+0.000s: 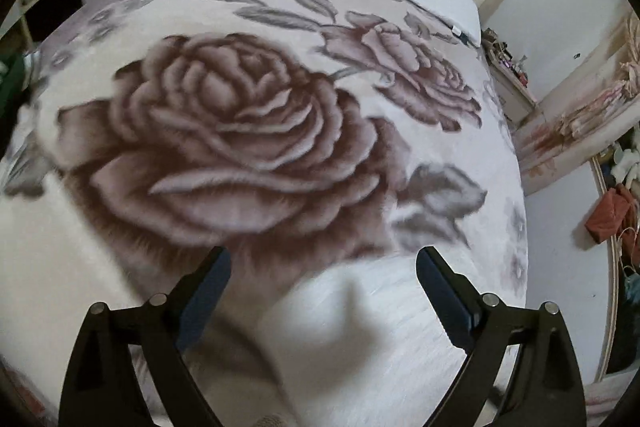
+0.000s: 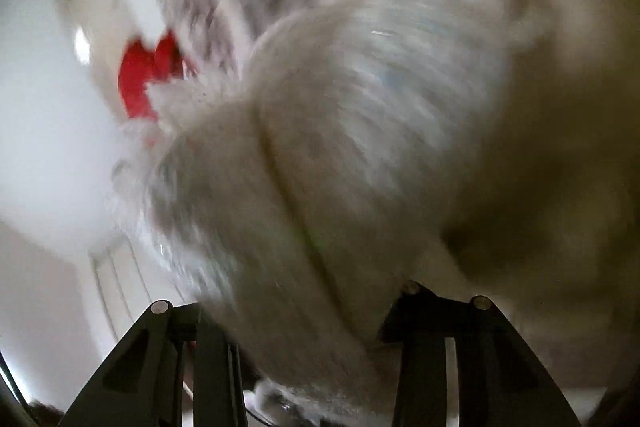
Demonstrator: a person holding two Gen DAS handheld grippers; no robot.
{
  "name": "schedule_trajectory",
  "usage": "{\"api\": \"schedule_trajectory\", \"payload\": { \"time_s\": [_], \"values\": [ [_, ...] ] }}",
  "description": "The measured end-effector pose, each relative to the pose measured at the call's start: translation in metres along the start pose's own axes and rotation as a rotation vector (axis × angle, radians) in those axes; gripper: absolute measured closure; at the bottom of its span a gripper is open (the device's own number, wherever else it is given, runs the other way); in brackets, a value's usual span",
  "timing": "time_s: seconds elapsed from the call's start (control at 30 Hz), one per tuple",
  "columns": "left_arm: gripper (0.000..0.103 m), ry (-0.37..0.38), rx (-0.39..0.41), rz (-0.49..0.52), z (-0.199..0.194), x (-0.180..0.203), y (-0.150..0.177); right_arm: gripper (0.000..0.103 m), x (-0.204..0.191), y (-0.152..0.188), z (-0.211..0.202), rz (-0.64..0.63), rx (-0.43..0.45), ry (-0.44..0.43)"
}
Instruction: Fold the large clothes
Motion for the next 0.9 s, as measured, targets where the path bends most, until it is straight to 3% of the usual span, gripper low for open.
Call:
{"api": "schedule_trajectory", "payload": {
  "time_s": [0.07,0.1,0.13,0.23,0.37,0.47,0.53,0.6,0.73,0.8,0.83,0.9],
  "values": [
    [0.008,-0.018,-0.037,0.004,-0.001,-0.004,0.027,0.058,0.035,0.017,-0.018,0.01,0.033,0.061],
    [0.008,-0.03,-0.087,0.005,0.004,-0.008,0.051,0.05,0.055,0.021,-0.022,0.011,0.032,0.107],
    [0.008,-0.04,-0.117,0.001,0.011,-0.008,0.065,0.041,0.073,0.022,-0.022,0.001,0.017,0.162],
    [0.007,-0.041,-0.187,-0.007,0.028,-0.006,0.114,0.037,0.099,0.015,-0.026,-0.056,-0.083,0.316],
    [0.007,-0.034,-0.162,-0.036,0.039,0.004,0.133,0.035,0.075,0.009,-0.052,-0.251,-0.142,0.437],
    [0.003,-0.041,-0.139,-0.046,0.041,0.007,0.128,0.035,0.026,-0.007,-0.072,-0.51,-0.104,0.531],
    [0.003,-0.046,-0.128,-0.035,0.043,0.008,0.126,0.034,-0.014,-0.016,-0.069,-0.657,-0.076,0.54],
    [0.003,-0.053,-0.124,-0.018,0.043,0.007,0.127,0.034,-0.056,-0.019,-0.048,-0.778,-0.087,0.495],
    [0.003,-0.066,-0.122,0.005,0.04,0.006,0.125,0.035,-0.105,-0.004,0.027,-0.899,-0.242,0.401],
    [0.003,-0.082,-0.109,0.012,0.036,0.004,0.122,0.035,-0.108,0.012,0.073,-0.938,-0.318,0.431],
    [0.003,-0.093,-0.101,0.011,0.034,0.003,0.12,0.035,-0.1,0.017,0.097,-0.95,-0.386,0.468],
    [0.003,-0.112,-0.085,-0.006,0.03,-0.002,0.115,0.038,-0.075,0.018,0.122,-0.959,-0.441,0.56]
  ]
}}
Point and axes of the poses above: each gripper's, at about its wrist camera, not at the fingertips, and z roughly the way its jaws point, x to its right, y to its underside, the point moved 10 cm from there along z, roughly the way its jaws point, and after that the axes turned 9 degrees about x, right-handed, at the moved point
